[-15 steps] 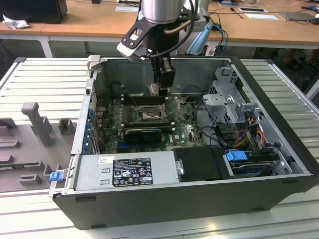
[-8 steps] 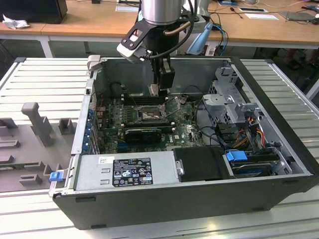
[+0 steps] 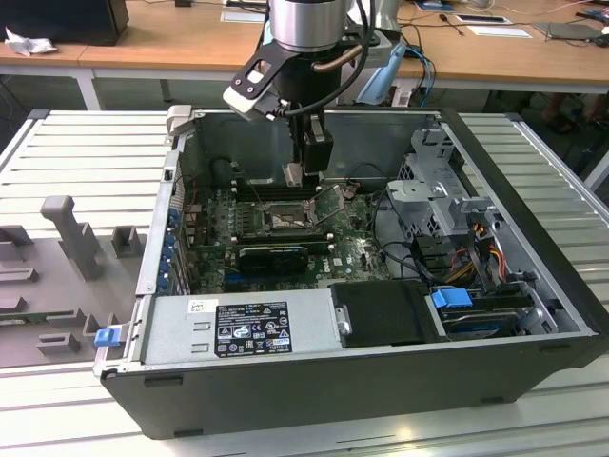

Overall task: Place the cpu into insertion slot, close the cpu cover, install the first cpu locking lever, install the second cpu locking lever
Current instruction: 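Place the cpu into insertion slot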

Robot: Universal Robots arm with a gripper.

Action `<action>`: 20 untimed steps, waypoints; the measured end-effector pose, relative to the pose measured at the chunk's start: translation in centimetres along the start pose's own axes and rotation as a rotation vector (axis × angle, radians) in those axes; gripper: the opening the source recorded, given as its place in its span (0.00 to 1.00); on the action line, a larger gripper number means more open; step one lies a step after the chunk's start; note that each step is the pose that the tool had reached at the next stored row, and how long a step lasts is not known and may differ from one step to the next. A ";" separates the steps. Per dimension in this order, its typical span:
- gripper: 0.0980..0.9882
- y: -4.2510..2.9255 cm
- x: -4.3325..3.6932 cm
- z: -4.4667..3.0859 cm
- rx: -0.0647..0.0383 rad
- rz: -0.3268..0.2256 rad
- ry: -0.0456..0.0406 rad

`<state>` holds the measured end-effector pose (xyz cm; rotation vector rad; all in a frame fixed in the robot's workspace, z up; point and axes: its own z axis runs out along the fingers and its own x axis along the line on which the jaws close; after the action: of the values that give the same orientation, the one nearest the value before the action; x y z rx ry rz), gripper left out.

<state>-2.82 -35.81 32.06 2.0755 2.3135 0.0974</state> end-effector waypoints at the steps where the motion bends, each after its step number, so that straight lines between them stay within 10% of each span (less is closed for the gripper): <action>1: 0.48 0.00 0.00 0.03 0.001 0.000 0.0000; 20: 0.48 -0.06 -0.02 0.78 0.013 0.004 0.0011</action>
<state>-2.83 -35.81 31.27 2.0872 2.3165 0.0838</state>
